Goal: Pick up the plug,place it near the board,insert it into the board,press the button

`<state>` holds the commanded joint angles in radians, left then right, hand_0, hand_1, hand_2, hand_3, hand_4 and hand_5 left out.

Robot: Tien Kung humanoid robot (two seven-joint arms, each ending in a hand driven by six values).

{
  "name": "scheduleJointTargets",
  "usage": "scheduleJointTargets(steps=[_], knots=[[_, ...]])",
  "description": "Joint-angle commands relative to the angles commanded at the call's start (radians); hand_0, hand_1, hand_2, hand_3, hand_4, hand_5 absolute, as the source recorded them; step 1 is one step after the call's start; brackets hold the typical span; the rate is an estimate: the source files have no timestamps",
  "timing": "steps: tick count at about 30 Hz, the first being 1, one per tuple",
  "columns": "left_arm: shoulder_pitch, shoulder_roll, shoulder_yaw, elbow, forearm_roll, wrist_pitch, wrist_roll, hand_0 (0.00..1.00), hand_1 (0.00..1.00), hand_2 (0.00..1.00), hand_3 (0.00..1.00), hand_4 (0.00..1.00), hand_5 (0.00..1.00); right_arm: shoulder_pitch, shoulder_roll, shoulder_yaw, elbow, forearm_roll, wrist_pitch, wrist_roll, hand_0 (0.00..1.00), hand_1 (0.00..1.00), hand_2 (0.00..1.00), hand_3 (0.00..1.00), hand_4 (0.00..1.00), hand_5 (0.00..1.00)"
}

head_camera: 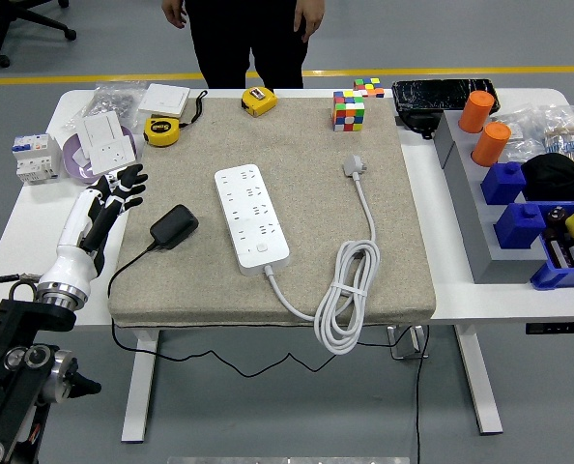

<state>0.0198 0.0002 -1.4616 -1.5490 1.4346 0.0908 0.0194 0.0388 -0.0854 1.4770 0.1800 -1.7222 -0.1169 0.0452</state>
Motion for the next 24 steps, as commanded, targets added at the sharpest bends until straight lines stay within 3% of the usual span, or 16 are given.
scheduleJointTargets(steps=[1,2,7,8,14,24], knots=[[-0.002,0.0,0.002,0.0,-0.002,0.001,-0.001,0.755,0.794,0.781,0.772,0.998,0.857,-0.001,0.001,-0.009,0.0,0.038,-0.009,0.014,0.874,0.837,0.788,0.812,0.998,0.749],[-0.003,0.001,0.004,0.001,-0.002,0.003,-0.002,0.75,0.792,0.779,0.769,0.998,0.853,-0.003,0.002,-0.02,0.0,0.081,-0.013,0.027,0.689,0.643,0.63,0.648,0.998,0.804],[-0.007,0.002,0.004,0.001,0.01,0.007,0.0,0.75,0.792,0.779,0.769,0.998,0.853,-0.009,-0.001,-0.029,0.0,0.301,0.008,0.035,0.689,0.643,0.63,0.648,0.998,0.804],[-0.008,0.002,0.003,0.001,0.015,0.008,0.001,0.75,0.791,0.779,0.767,0.998,0.845,-0.01,-0.002,-0.032,0.0,0.34,0.014,0.034,0.633,0.603,0.601,0.653,0.998,0.824],[-0.008,0.004,0.004,0.002,0.016,0.008,0.001,0.749,0.786,0.77,0.766,0.998,0.841,-0.014,-0.005,-0.069,0.0,0.558,0.055,0.028,0.653,0.622,0.621,0.679,0.998,0.823],[-0.009,0.004,0.009,0.006,0.026,0.006,0.006,0.748,0.782,0.763,0.763,0.998,0.835,-0.009,0.002,-0.111,0.0,0.547,0.075,0.019,0.668,0.638,0.634,0.686,0.998,0.814]])
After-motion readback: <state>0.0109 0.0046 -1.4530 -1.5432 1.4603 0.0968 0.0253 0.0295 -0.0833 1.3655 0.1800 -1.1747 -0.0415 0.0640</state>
